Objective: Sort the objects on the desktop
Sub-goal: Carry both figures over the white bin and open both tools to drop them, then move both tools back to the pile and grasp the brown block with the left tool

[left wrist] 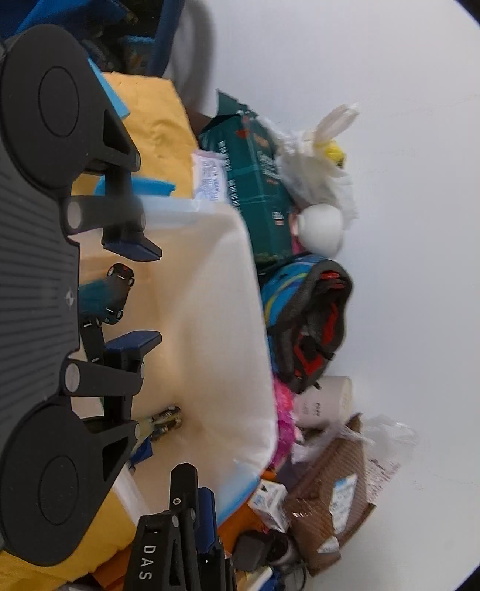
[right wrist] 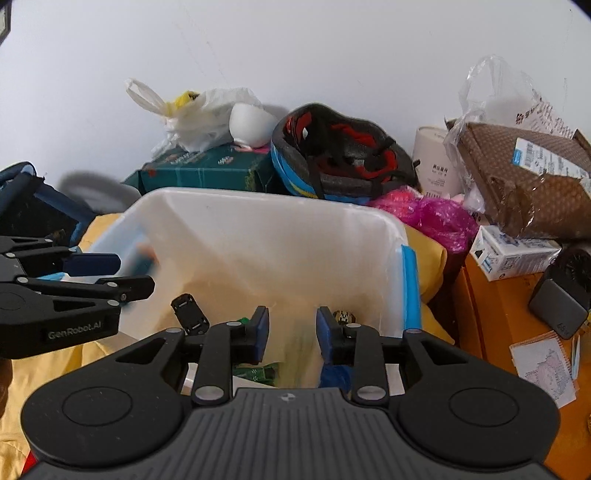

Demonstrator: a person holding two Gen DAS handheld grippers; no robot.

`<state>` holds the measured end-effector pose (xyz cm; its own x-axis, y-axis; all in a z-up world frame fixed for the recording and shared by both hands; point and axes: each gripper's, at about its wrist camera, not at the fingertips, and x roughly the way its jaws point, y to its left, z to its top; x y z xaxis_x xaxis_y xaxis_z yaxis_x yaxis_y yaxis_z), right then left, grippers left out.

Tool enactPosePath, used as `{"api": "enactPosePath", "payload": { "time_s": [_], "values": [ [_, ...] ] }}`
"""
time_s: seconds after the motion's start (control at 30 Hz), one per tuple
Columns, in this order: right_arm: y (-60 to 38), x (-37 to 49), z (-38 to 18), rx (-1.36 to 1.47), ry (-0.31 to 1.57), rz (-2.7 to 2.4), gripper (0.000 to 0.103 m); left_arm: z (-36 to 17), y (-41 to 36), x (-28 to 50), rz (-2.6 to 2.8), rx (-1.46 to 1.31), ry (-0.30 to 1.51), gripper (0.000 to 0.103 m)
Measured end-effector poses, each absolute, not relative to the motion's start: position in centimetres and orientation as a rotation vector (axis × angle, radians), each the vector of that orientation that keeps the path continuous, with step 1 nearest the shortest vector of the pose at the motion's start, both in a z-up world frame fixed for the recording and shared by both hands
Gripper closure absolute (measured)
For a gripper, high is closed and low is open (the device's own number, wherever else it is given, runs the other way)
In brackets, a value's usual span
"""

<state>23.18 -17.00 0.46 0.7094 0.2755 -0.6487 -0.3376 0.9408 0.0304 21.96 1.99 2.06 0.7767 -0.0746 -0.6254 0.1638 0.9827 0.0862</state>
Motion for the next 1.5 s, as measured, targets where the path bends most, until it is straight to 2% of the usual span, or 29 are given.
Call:
{"api": "enactPosePath", "payload": {
  "time_s": [0.03,0.1,0.17,0.33,0.47,0.67,0.93,1.07,1.2,1.5],
  "values": [
    [-17.2,22.8,0.8,-0.091,0.692,0.34,0.071,2.7,2.0,21.2,-0.135,0.143,0.651,0.055],
    [-17.7,21.9,1.7,-0.09,0.668,0.345,0.071,3.8,2.1,19.2,-0.144,0.137,0.605,0.044],
    [-18.4,20.5,2.5,-0.088,0.634,0.349,0.07,4.5,2.2,17.2,-0.167,0.119,0.584,0.041],
    [-19.8,16.6,3.7,-0.097,0.603,0.369,0.067,4.8,2.5,12.0,-0.219,0.06,0.59,0.041],
    [-20.7,13.3,3.6,-0.11,0.611,0.402,0.067,2.1,2.0,7.5,-0.234,0.064,0.661,0.041],
    [-20.9,9.5,-0.4,-0.15,0.74,0.424,0.066,-3.9,-0.3,3.5,-0.278,0.125,0.829,0.041],
    [-21.0,6.5,-4.6,-0.134,0.873,0.451,0.066,-7.0,-2.8,3.8,-0.319,0.175,0.904,0.042],
    [-21.3,5.7,-4.4,-0.108,0.874,0.432,0.066,-8.3,-2.7,4.7,-0.313,0.121,0.96,0.053],
    [-21.4,5.3,-5.0,-0.103,0.884,0.422,0.066,-8.6,-2.7,5.1,-0.328,0.124,0.954,0.071],
    [-18.3,6.6,-5.1,-0.093,0.857,0.499,0.066,-6.5,0.4,2.4,-0.273,0.1,0.902,0.071]
  ]
}}
